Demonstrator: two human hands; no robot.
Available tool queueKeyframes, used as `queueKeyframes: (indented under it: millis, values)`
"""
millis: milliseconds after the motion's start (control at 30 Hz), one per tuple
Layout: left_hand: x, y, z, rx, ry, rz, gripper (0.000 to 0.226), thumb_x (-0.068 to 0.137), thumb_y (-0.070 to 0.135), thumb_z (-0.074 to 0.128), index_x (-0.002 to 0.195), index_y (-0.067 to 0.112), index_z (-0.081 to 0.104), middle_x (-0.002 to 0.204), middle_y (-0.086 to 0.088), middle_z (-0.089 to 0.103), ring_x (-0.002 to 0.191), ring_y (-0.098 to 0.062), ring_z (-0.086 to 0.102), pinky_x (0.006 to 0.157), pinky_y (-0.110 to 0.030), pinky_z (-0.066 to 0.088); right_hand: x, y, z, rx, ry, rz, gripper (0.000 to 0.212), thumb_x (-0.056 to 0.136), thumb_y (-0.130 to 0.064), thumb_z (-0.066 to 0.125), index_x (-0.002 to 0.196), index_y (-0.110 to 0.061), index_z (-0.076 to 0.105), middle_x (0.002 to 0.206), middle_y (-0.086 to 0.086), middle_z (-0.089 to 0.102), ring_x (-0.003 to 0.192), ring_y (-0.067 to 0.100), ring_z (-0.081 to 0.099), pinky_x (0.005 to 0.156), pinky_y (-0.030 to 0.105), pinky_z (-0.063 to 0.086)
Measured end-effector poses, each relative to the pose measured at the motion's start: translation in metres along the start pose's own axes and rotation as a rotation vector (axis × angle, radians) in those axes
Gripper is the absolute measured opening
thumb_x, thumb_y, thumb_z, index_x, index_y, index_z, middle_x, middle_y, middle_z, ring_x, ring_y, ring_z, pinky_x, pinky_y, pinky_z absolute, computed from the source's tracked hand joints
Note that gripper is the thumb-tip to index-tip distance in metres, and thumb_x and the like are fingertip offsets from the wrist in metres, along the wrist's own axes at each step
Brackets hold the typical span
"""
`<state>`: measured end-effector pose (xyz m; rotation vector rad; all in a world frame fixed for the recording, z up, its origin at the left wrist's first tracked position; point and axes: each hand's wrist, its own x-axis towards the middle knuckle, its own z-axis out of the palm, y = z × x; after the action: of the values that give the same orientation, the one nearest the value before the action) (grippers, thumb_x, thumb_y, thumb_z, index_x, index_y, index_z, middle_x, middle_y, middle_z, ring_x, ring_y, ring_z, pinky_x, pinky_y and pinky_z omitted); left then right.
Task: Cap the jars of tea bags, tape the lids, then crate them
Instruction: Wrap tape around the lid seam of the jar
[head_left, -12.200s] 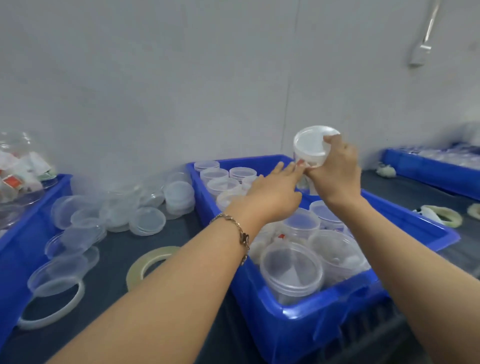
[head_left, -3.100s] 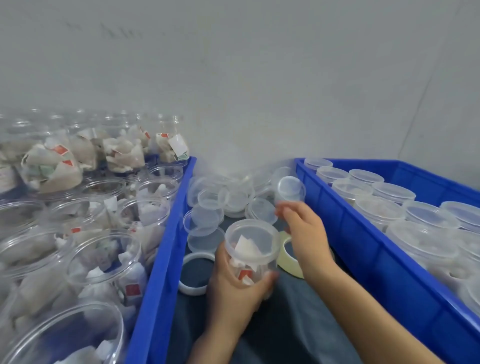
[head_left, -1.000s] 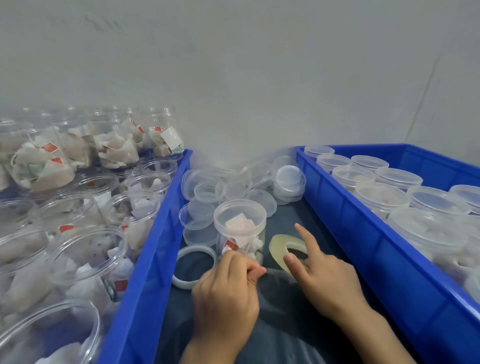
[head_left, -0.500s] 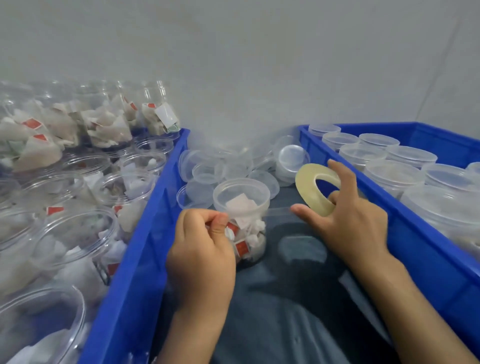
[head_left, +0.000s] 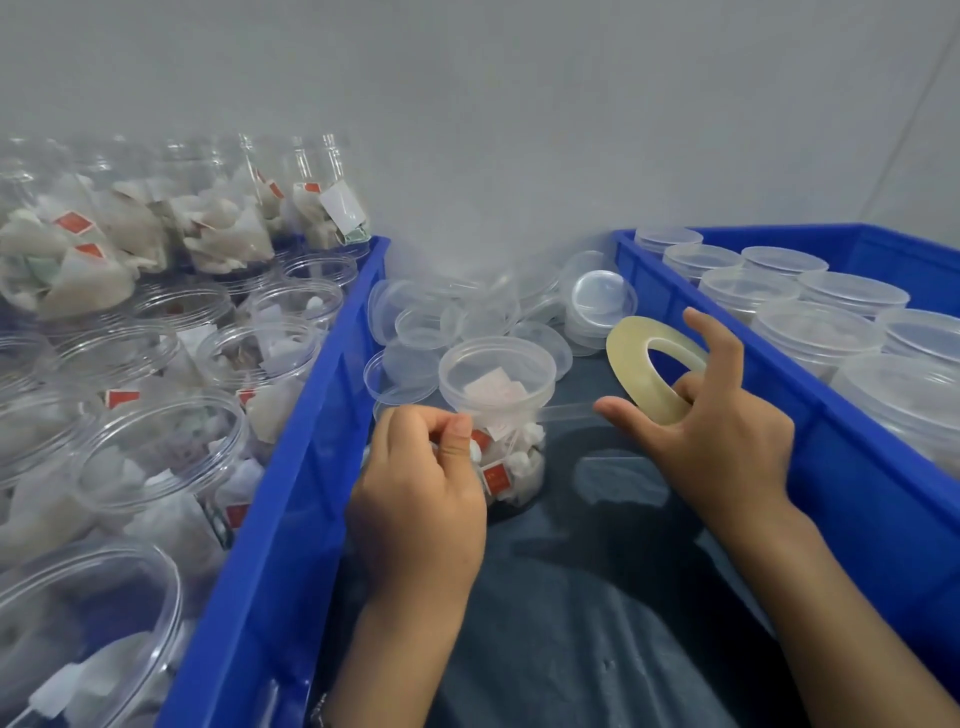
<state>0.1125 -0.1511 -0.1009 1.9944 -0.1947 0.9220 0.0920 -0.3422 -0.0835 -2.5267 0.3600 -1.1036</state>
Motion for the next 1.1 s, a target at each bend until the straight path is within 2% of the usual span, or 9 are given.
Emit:
queueKeyframes:
  millis: [133, 233, 367, 533, 700, 867, 967, 1100]
  values:
    - [-0.001, -0.005, 0.002, 0.009, -0.013, -0.026, 0.015, 0.091, 0.018, 0.06, 0.078, 0.011, 0.057, 0.077, 0.009, 0.049, 0.062, -0.016, 0.046, 0.049, -0.017, 0.028, -0.001, -0.001, 0.003, 0.01, 0.011, -0.012, 0.107, 0.059, -0.082, 0.041, 0.138, -0.01, 0.039, 0.068, -0.003, 0.052, 0.054, 0.019, 0.052, 0.051, 0.033, 0.047]
    - [0.0, -0.004, 0.003, 0.014, -0.008, -0.003, 0.019, 0.091, 0.024, 0.055, 0.078, 0.011, 0.057, 0.076, 0.009, 0.049, 0.062, -0.015, 0.046, 0.049, -0.016, 0.029, 0.0, -0.001, 0.003, 0.016, 0.029, -0.027, 0.105, 0.061, -0.081, 0.04, 0.136, -0.008, 0.041, 0.066, -0.001, 0.052, 0.051, 0.023, 0.055, 0.049, 0.033, 0.047]
    - [0.0, -0.008, 0.005, 0.011, -0.017, -0.001, 0.018, 0.092, 0.023, 0.058, 0.078, 0.011, 0.058, 0.077, 0.01, 0.05, 0.062, -0.016, 0.048, 0.049, -0.023, 0.031, 0.0, 0.0, 0.005, 0.029, 0.037, -0.039, 0.104, 0.061, -0.08, 0.039, 0.133, -0.006, 0.045, 0.065, 0.007, 0.061, 0.049, 0.023, 0.054, 0.05, 0.027, 0.041]
    - [-0.002, -0.014, 0.008, -0.019, -0.037, -0.058, 0.017, 0.091, 0.024, 0.06, 0.078, 0.014, 0.06, 0.078, 0.011, 0.052, 0.068, -0.02, 0.053, 0.057, -0.028, 0.034, -0.001, -0.002, 0.007, 0.055, 0.02, -0.046, 0.1, 0.063, -0.077, 0.04, 0.13, -0.004, 0.049, 0.061, 0.006, 0.059, 0.049, 0.016, 0.047, 0.049, 0.025, 0.039]
    - [-0.002, -0.016, 0.009, -0.048, 0.008, 0.032, 0.019, 0.088, 0.028, 0.057, 0.078, 0.012, 0.063, 0.078, 0.008, 0.056, 0.065, -0.02, 0.055, 0.052, -0.029, 0.04, -0.002, -0.004, 0.007, 0.058, 0.019, -0.031, 0.099, 0.065, -0.077, 0.04, 0.131, -0.004, 0.049, 0.062, -0.001, 0.052, 0.049, 0.015, 0.046, 0.048, 0.024, 0.038]
    - [-0.004, -0.017, 0.011, -0.092, 0.026, 0.04, 0.025, 0.09, 0.031, 0.056, 0.079, 0.011, 0.065, 0.08, 0.01, 0.055, 0.068, -0.023, 0.058, 0.053, -0.037, 0.047, -0.003, -0.005, 0.01, 0.048, 0.021, -0.018, 0.099, 0.064, -0.075, 0.041, 0.131, -0.003, 0.049, 0.062, 0.005, 0.061, 0.046, 0.024, 0.055, 0.047, 0.026, 0.04]
    - [-0.003, -0.019, 0.011, -0.101, 0.033, 0.073, 0.024, 0.09, 0.029, 0.057, 0.08, 0.009, 0.066, 0.081, 0.004, 0.059, 0.068, -0.02, 0.059, 0.051, -0.031, 0.045, -0.004, -0.005, 0.012, 0.041, 0.023, -0.007, 0.1, 0.063, -0.076, 0.04, 0.133, -0.005, 0.048, 0.066, 0.006, 0.063, 0.05, 0.027, 0.059, 0.049, 0.027, 0.04]
    - [-0.002, -0.021, 0.013, -0.092, 0.053, 0.063, 0.008, 0.084, 0.018, 0.069, 0.081, 0.01, 0.07, 0.085, 0.001, 0.062, 0.07, -0.014, 0.057, 0.058, -0.01, 0.039, -0.004, -0.005, 0.013, 0.023, 0.035, 0.023, 0.102, 0.061, -0.077, 0.038, 0.134, -0.006, 0.047, 0.067, 0.007, 0.065, 0.055, 0.03, 0.062, 0.052, 0.03, 0.041]
